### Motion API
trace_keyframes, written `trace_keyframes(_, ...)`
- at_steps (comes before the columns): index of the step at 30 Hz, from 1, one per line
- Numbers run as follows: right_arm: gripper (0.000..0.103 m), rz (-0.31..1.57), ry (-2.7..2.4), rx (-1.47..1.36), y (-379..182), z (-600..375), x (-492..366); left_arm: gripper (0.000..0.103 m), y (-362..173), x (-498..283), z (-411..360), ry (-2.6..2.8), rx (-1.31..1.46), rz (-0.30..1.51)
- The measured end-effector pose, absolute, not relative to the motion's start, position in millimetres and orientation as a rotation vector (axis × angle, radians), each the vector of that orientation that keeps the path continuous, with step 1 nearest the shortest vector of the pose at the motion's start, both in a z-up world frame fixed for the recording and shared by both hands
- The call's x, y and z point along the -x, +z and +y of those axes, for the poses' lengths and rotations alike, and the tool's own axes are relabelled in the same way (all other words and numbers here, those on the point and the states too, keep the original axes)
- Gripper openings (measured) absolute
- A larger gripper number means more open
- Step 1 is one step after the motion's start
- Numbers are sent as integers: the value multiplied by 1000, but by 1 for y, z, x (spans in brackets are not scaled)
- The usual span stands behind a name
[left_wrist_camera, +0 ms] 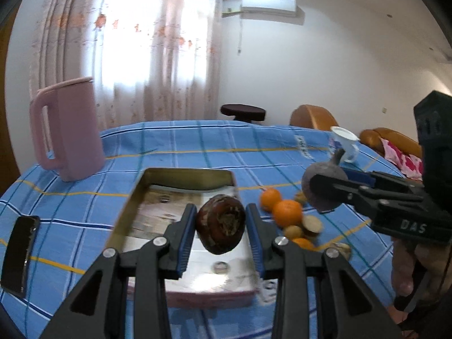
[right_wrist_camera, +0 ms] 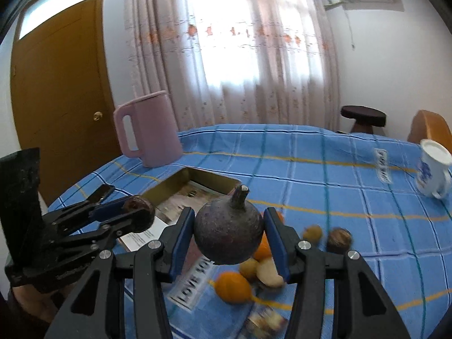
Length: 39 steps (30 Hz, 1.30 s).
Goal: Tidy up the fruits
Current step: 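Carry the brown fruit in the left gripper while the right carries the purple fruit over the tin, then open the left gripper over the tin while the right releases the purple fruit into it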
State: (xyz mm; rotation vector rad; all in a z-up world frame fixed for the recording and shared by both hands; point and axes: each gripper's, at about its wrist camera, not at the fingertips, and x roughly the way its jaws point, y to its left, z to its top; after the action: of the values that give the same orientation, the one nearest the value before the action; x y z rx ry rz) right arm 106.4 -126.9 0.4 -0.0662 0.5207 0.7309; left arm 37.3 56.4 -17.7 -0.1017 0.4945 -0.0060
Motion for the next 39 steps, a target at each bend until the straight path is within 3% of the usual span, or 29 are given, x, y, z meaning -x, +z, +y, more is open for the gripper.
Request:
trace_keyframes(19, 52, 587, 787, 155, -14, -36, -141, 37, -41, -76, 112, 65, 144, 604)
trace_keyframes(39, 52, 635, 765, 298, -42, -5, -141, 37, -54, -86, 127, 93, 154, 658)
